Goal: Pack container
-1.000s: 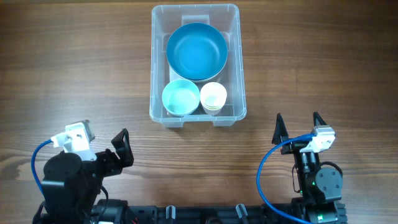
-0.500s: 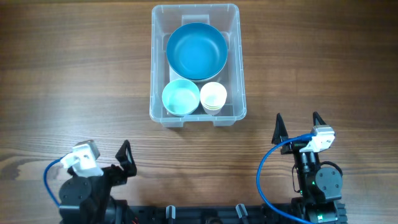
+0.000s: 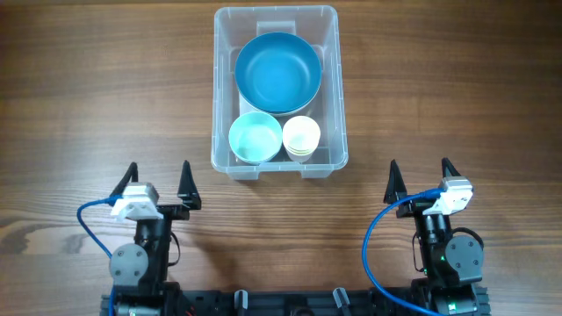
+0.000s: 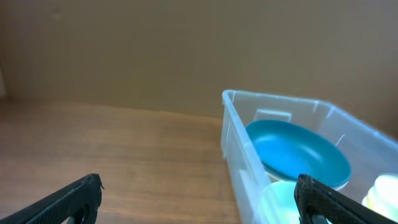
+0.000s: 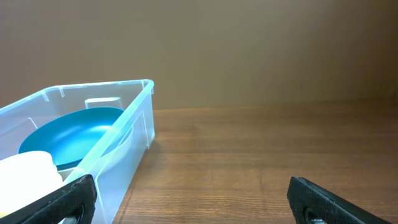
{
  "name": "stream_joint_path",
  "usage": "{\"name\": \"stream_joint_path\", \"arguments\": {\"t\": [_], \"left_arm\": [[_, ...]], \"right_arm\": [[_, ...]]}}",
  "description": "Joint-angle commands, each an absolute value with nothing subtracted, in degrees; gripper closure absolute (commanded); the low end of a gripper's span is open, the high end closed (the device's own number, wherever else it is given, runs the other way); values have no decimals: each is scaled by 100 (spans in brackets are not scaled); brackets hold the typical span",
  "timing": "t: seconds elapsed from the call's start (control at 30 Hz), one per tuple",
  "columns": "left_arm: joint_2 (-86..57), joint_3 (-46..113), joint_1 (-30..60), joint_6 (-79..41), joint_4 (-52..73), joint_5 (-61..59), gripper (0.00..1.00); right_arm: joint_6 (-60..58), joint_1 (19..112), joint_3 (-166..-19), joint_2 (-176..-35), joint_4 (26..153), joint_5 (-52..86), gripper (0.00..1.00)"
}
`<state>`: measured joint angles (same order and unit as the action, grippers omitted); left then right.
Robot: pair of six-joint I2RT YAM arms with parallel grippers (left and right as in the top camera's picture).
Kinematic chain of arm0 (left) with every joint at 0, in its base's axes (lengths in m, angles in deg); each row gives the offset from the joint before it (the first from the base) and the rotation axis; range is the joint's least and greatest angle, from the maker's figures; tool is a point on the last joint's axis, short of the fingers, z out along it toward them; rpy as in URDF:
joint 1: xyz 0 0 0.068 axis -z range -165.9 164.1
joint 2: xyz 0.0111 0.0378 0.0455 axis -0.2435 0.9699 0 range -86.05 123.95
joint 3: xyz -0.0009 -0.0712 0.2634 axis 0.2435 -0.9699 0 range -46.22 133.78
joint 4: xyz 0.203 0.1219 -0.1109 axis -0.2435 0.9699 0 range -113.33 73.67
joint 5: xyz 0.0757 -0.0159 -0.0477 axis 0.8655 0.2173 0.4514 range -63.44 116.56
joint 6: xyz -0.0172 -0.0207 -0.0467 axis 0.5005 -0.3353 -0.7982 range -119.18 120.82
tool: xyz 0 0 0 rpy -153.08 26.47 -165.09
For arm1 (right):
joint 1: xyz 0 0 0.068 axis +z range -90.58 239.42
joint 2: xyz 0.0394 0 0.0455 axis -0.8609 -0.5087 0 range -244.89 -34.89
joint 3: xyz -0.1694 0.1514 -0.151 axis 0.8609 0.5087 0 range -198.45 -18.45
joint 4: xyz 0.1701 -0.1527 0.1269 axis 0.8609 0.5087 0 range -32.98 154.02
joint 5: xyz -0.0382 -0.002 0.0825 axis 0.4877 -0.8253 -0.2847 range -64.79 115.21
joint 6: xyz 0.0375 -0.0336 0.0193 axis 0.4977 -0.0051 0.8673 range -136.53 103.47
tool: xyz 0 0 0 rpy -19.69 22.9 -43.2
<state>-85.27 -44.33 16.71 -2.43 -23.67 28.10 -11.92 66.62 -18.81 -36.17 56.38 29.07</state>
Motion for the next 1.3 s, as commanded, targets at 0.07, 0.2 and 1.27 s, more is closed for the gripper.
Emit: {"name": "stream_joint_path", "arguments": {"t": [0.07,0.2,1.27], "left_arm": [[-8589,-4592,1642,489,-1967,2292,0],[-8589,-4590,1642,478,-1923,2206,0],[-8589,-4590,1642,339,-1926,2206,0]], "right_arm": [[-1247,6669,-1877,-3624,5627,2815,0],[-1247,6669,-1877,-3626,5627,2815,0],[-1245,6669,-1877,-3626,5627,2815,0]]}}
